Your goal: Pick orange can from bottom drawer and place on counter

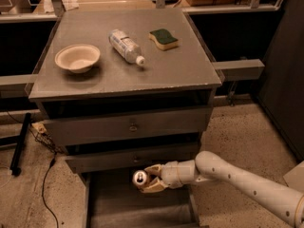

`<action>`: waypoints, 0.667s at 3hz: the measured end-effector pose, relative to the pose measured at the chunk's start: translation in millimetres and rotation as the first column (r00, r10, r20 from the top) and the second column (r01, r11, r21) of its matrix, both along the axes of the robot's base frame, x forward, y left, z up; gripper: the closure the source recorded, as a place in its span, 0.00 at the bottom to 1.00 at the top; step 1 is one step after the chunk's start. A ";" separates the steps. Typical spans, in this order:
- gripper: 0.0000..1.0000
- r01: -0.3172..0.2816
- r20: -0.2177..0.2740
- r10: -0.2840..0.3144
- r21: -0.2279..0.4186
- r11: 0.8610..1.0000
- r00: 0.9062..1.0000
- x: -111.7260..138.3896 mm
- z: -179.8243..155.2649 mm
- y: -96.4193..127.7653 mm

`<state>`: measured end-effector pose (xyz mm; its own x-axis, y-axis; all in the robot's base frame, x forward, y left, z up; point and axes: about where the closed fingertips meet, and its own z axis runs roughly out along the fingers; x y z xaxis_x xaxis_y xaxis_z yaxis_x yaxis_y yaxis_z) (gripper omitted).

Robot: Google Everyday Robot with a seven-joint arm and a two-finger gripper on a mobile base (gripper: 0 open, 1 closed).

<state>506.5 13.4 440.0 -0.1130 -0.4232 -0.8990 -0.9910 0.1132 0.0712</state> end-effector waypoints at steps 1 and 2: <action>1.00 0.009 0.022 -0.009 -0.014 1.000 1.000 7.8 24.3 -8.1; 1.00 0.037 0.066 -0.035 -0.031 0.999 0.997 16.5 53.6 -22.9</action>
Offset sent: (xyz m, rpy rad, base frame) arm 0.0303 -0.0515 0.0961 -0.0610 -0.1317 -0.0927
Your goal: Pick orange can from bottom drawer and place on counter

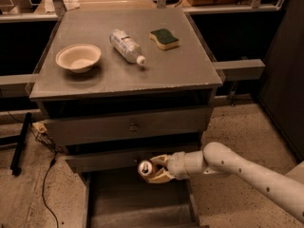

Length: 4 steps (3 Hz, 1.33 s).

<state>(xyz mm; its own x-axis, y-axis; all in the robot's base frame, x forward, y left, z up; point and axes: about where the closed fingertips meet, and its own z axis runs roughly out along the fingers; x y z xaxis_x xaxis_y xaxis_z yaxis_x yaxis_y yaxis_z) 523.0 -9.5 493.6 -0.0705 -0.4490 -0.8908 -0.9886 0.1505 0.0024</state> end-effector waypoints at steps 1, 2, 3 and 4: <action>1.00 0.000 0.000 0.000 0.000 1.000 1.000 0.1 0.4 0.0; 1.00 0.030 0.034 -0.031 0.011 0.999 0.999 3.4 37.0 -19.4; 1.00 0.067 0.077 -0.068 0.011 0.998 0.995 8.2 68.9 -36.1; 1.00 0.114 0.126 -0.114 0.009 0.993 0.985 19.7 103.2 -55.7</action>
Offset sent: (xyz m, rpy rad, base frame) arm 0.0066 -0.0377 0.0606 0.0178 -0.0522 -0.0518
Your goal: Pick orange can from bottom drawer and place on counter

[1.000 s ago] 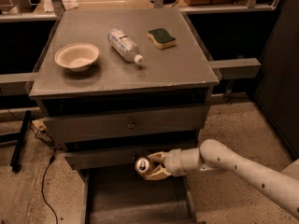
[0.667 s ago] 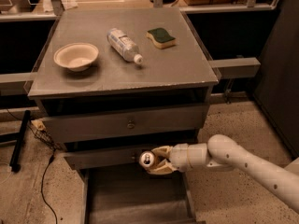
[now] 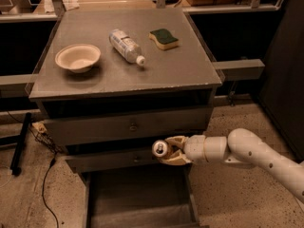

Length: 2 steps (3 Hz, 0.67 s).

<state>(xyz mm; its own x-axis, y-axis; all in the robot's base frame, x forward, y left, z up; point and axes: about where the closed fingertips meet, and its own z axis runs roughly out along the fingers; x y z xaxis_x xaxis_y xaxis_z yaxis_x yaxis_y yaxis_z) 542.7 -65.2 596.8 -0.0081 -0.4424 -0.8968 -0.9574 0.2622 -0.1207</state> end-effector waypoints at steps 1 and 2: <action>1.00 0.004 -0.007 -0.004 0.007 1.000 1.000 1.1 2.9 0.7; 1.00 0.022 0.008 -0.022 0.005 1.000 1.000 6.4 26.9 -5.0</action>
Offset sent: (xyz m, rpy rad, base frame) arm 0.0141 -0.0176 0.0596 0.0006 -0.0298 -0.0538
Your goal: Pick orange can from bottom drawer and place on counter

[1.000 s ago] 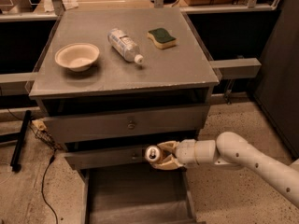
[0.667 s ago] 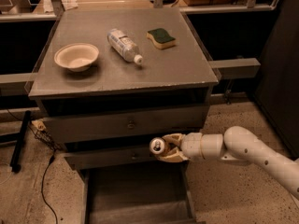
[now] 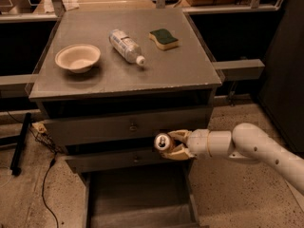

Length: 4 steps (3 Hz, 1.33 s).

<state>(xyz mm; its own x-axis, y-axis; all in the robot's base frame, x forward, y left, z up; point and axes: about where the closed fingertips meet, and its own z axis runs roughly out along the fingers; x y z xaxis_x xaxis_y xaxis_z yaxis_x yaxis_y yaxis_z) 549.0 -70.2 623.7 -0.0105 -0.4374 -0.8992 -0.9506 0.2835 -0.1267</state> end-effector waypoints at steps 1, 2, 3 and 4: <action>1.00 0.017 0.027 -0.017 -0.021 1.000 0.999 10.9 54.0 -9.0; 1.00 0.017 0.027 -0.016 -0.022 1.000 0.999 10.9 54.5 -8.9; 1.00 0.013 0.012 -0.013 -0.022 1.000 1.000 3.6 56.5 -9.0; 1.00 0.004 0.016 -0.004 -0.025 1.000 1.000 -5.0 79.8 -12.9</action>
Offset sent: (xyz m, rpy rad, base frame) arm 0.0162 -0.0188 0.0856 -0.0389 -0.0390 -0.0277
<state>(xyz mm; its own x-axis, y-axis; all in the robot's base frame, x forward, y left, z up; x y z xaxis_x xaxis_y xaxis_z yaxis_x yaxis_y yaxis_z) 544.0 -83.1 703.5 0.0021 -0.4595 -0.8882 -0.9471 0.2840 -0.1492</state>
